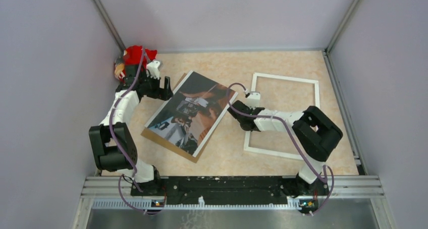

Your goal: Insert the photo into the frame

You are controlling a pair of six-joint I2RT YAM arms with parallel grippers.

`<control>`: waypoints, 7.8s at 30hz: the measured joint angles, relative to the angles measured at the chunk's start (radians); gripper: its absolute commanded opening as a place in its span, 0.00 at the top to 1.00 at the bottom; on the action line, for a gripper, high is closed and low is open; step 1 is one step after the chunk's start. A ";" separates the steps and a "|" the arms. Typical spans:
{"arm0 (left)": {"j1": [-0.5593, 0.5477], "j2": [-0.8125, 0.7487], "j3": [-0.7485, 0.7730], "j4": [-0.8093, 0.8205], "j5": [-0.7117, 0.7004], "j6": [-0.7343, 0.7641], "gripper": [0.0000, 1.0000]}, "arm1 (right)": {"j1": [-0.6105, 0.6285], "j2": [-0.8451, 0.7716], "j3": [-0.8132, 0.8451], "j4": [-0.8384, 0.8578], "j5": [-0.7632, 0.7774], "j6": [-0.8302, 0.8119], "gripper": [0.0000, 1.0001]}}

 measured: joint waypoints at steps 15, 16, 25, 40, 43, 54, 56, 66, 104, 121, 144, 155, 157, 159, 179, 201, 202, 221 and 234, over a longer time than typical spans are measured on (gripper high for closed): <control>-0.002 0.036 -0.075 0.011 0.185 -0.060 0.01 | 0.002 -0.270 0.099 -0.114 -0.214 -0.010 1.00; -0.003 0.037 -0.077 0.011 0.196 -0.063 0.01 | 0.002 -0.291 0.113 -0.117 -0.232 -0.007 1.00; -0.045 0.036 -0.084 0.029 0.226 -0.079 0.01 | 0.004 -0.422 0.230 -0.143 -0.378 0.070 1.00; -0.072 0.014 -0.117 0.058 0.234 -0.089 0.01 | 0.004 -0.499 0.297 -0.093 -0.554 0.207 1.00; -0.072 0.013 -0.117 0.058 0.235 -0.089 0.01 | 0.003 -0.517 0.303 -0.071 -0.573 0.246 1.00; -0.072 -0.017 -0.120 0.067 0.247 -0.091 0.01 | -0.092 -0.637 0.156 0.083 -0.672 0.411 1.00; -0.072 -0.020 -0.120 0.070 0.249 -0.093 0.01 | -0.111 -0.653 0.108 0.119 -0.679 0.428 1.00; -0.087 -0.025 -0.117 0.074 0.255 -0.108 0.01 | -0.200 -0.775 -0.024 0.214 -0.723 0.502 0.72; -0.749 0.299 0.612 0.229 0.026 -0.350 0.01 | -0.416 -0.705 0.397 -0.381 -0.870 0.143 0.30; -0.811 0.375 0.663 0.212 -0.033 -0.338 0.01 | -0.416 -0.594 0.592 -0.649 -0.784 -0.158 0.37; -0.857 0.477 0.806 0.106 -0.115 -0.275 0.01 | -0.417 -0.544 0.708 -0.777 -0.610 -0.326 0.75; -0.809 0.472 0.716 0.049 -0.140 -0.237 0.01 | -0.417 -0.555 0.707 -0.803 -0.509 -0.371 0.72; -0.794 0.462 0.681 0.055 -0.138 -0.236 0.01 | -0.417 -0.555 0.705 -0.805 -0.499 -0.377 0.71; -0.781 0.449 0.620 0.068 -0.139 -0.232 0.01 | -0.417 -0.559 0.693 -0.798 -0.496 -0.379 0.72; -0.759 0.443 0.298 0.109 -0.304 -0.025 0.01 | -0.418 -0.597 0.516 -0.753 -0.436 -0.421 0.76; -0.772 0.372 0.172 0.207 -0.351 0.035 0.01 | -0.443 -0.645 0.345 -0.607 -0.332 -0.507 0.83; -0.772 0.364 0.172 0.208 -0.355 0.036 0.01 | -0.443 -0.636 0.317 -0.586 -0.319 -0.501 0.83; -0.750 0.352 0.152 0.228 -0.433 0.070 0.01 | -0.442 -0.444 0.110 -0.595 -0.267 -0.526 0.88; -0.623 0.313 0.071 0.250 -0.433 0.146 0.01 | -0.442 -0.277 0.039 -0.523 -0.143 -0.499 0.86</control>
